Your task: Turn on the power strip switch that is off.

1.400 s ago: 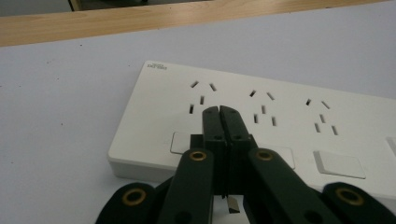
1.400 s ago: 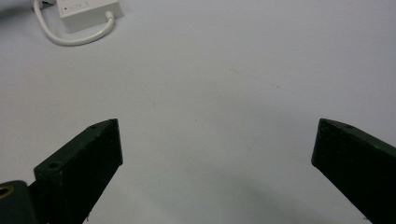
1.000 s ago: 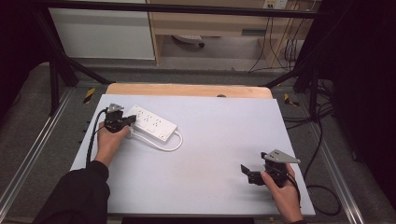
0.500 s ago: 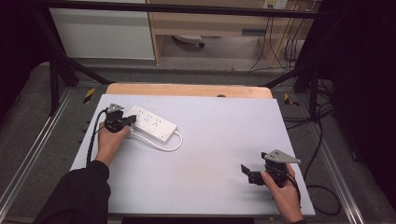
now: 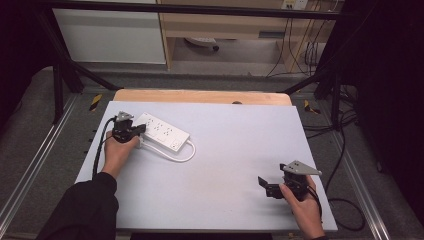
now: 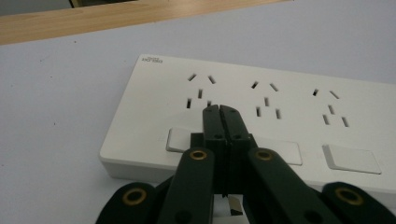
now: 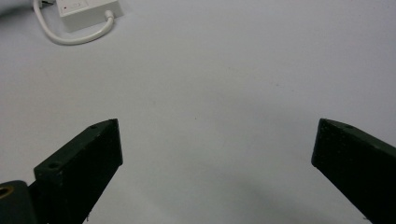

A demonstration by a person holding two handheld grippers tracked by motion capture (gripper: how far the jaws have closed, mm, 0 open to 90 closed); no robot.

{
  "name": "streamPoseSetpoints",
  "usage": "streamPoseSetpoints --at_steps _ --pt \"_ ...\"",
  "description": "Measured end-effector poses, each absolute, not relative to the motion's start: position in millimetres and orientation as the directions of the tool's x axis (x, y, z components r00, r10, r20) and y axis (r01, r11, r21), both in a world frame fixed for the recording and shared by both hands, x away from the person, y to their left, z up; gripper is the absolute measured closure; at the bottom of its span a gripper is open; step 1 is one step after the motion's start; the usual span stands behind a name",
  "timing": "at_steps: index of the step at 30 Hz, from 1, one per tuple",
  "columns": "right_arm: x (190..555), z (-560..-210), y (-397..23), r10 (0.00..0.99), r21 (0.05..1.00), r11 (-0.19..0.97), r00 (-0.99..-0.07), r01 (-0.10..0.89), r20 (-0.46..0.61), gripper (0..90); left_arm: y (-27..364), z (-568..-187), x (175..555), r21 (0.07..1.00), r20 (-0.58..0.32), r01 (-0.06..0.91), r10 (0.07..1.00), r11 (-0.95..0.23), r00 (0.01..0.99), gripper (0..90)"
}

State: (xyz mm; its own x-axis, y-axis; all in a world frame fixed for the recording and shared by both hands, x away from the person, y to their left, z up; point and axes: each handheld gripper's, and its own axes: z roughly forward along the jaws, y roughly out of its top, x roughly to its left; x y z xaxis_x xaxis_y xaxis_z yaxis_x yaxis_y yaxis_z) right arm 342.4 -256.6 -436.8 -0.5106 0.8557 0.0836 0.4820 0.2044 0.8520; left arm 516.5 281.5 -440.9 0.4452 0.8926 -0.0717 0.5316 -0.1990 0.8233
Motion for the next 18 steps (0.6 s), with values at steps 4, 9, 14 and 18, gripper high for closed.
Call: streamPoseSetpoints --at_steps 4,9,14,18 --pt "342.4 -437.0 -256.7 0.856 0.852 0.205 -0.510 0.481 0.082 2.3 280.2 -441.8 515.2 0.829 -0.073 0.528 0.899 -0.186 0.431 90.0" --pt "342.5 -436.8 -256.7 0.856 0.853 0.201 -0.509 0.481 0.085 2.3 279.9 -442.9 515.8 0.836 -0.088 0.522 0.897 -0.171 0.434 90.0" --pt "342.6 -436.7 -256.1 0.854 0.855 0.203 -0.513 0.477 0.084 2.3 279.3 -440.6 515.8 0.851 -0.099 0.502 0.893 -0.153 0.439 90.0" --pt "342.4 -436.5 -256.1 0.855 0.855 0.204 -0.512 0.477 0.082 2.3 280.8 -440.2 516.1 0.852 -0.100 0.503 0.896 -0.148 0.434 90.0"
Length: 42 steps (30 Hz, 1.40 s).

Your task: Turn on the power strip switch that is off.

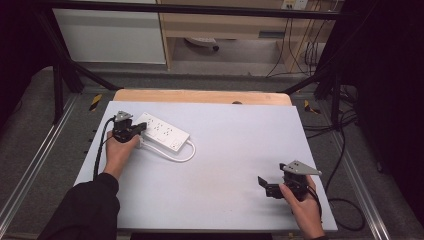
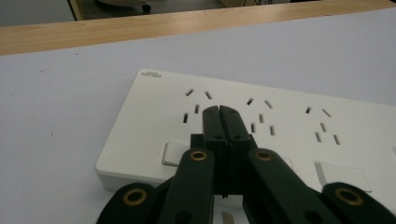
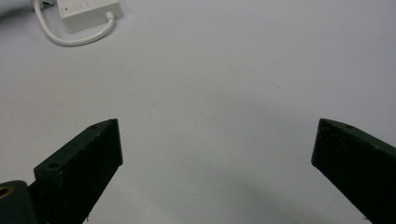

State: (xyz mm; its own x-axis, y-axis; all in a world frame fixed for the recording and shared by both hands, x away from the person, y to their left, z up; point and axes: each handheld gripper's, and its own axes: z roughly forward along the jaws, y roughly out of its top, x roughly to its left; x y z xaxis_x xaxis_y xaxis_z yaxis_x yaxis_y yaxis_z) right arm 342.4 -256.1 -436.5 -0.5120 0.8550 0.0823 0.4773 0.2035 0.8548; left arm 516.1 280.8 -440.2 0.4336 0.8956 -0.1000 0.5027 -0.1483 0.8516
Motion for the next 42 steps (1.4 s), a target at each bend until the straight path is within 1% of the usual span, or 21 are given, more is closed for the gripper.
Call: streamPoseSetpoints --at_steps 12,16,22,26,27,31,32,33,34,36,40,42 --pt "342.7 -436.8 -256.0 0.855 0.853 0.206 -0.512 0.479 0.081 2.3 283.6 -441.5 516.7 0.853 -0.106 0.502 0.895 -0.142 0.433 89.3" --pt "342.4 -436.7 -256.1 0.855 0.853 0.206 -0.512 0.479 0.081 2.3 284.2 -439.7 516.5 0.857 -0.117 0.500 0.897 -0.125 0.425 83.1" --pt "342.7 -437.0 -256.0 0.854 0.853 0.208 -0.514 0.479 0.080 2.3 284.1 -439.2 516.6 0.861 -0.119 0.494 0.896 -0.121 0.427 77.9" --pt "342.7 -437.1 -256.3 0.855 0.852 0.208 -0.512 0.480 0.080 2.3 283.9 -438.2 516.7 0.864 -0.126 0.492 0.899 -0.108 0.419 69.5" --pt "342.7 -437.1 -256.3 0.855 0.852 0.208 -0.512 0.480 0.080 2.3 284.2 -437.7 516.7 0.865 -0.132 0.492 0.899 -0.102 0.417 69.5" --pt "342.8 -437.1 -256.2 0.855 0.852 0.207 -0.512 0.480 0.081 2.3 285.5 -435.8 516.4 0.865 -0.143 0.496 0.905 -0.084 0.401 56.2" --pt "342.8 -437.1 -256.2 0.855 0.852 0.207 -0.512 0.480 0.081 2.3 285.5 -435.8 516.4 0.865 -0.143 0.496 0.905 -0.084 0.401 54.1" --pt "342.7 -437.1 -256.2 0.855 0.853 0.208 -0.512 0.479 0.080 2.3 285.5 -435.7 516.2 0.862 -0.146 0.499 0.904 -0.083 0.402 54.1" --pt "342.6 -437.0 -256.1 0.855 0.853 0.207 -0.512 0.480 0.080 2.3 285.3 -435.4 515.9 0.856 -0.155 0.511 0.902 -0.082 0.404 47.4" --pt "342.6 -437.1 -256.1 0.855 0.853 0.209 -0.513 0.479 0.078 2.3 285.7 -435.1 515.8 0.852 -0.168 0.519 0.901 -0.072 0.400 39.2" --pt "342.8 -437.1 -255.9 0.854 0.853 0.209 -0.514 0.478 0.079 2.3 283.7 -433.6 515.1 0.853 -0.160 0.516 0.901 -0.078 0.402 21.9" --pt "342.7 -437.1 -255.6 0.854 0.853 0.210 -0.515 0.478 0.078 2.3 282.8 -432.5 514.6 0.855 -0.164 0.512 0.898 -0.078 0.409 16.1"
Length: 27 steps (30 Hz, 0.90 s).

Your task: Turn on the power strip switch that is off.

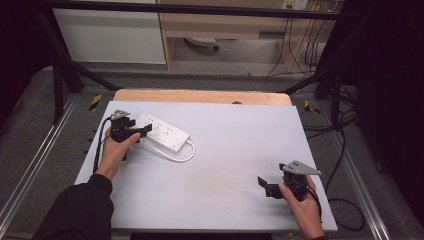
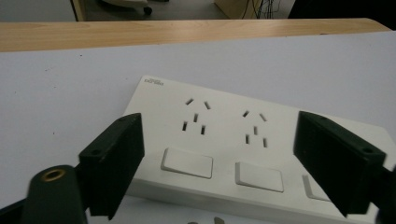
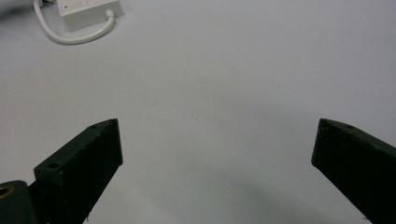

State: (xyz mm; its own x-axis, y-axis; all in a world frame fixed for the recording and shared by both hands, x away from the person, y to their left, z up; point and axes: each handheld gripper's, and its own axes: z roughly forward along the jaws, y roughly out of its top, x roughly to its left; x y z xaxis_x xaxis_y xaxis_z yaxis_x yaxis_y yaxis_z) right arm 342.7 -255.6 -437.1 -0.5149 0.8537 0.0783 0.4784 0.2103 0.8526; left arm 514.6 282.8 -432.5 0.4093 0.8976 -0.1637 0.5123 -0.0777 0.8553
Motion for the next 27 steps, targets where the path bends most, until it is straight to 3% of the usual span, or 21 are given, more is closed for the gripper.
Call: streamPoseSetpoints --at_steps 4,27 --pt "343 -437 -255 0.854 0.853 0.211 -0.515 0.478 0.078 2.3 282 -431 514 0.856 -0.176 0.512 0.890 -0.073 0.420 10.2" --pt "343 -437 -254 0.853 0.850 0.210 -0.515 0.484 0.082 2.3 284 -413 497 0.848 -0.167 0.521 0.888 -0.092 0.428 10.1"
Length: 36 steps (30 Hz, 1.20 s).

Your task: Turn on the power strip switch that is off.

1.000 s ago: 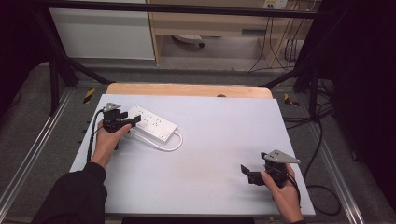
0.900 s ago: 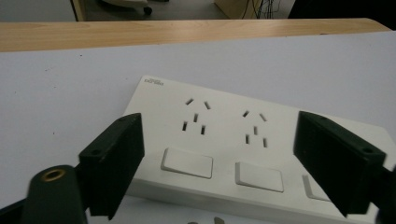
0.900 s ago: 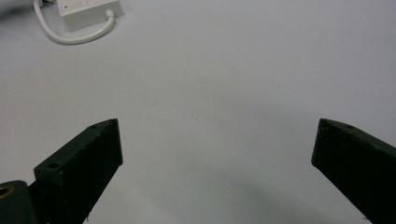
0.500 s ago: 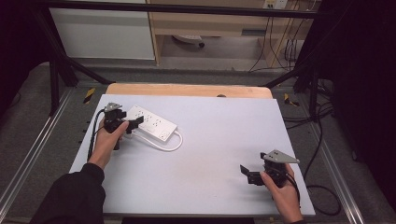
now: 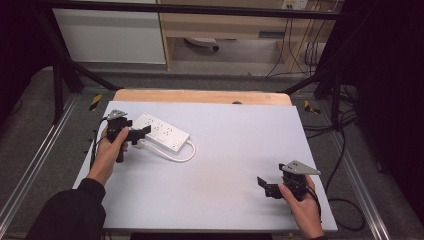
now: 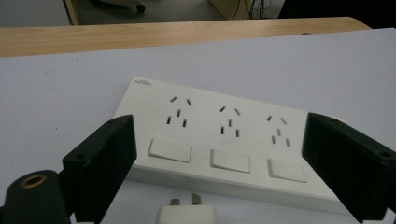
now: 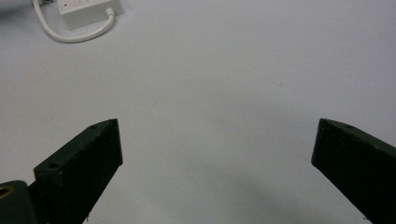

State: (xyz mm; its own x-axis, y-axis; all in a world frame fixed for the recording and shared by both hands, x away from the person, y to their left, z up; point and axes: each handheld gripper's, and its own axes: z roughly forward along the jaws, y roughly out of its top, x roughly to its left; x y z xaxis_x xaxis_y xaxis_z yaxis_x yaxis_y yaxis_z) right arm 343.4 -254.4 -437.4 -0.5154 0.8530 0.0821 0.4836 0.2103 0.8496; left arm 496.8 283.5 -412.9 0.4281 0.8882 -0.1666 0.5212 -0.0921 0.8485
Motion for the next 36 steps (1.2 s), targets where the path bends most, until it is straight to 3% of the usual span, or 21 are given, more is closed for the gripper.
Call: streamPoseSetpoints --at_steps 36 --pt "345 -438 -252 0.843 0.849 0.208 -0.529 0.485 0.095 2.3 299 -389 434 0.865 -0.212 0.498 0.853 -0.064 0.478 9.8"
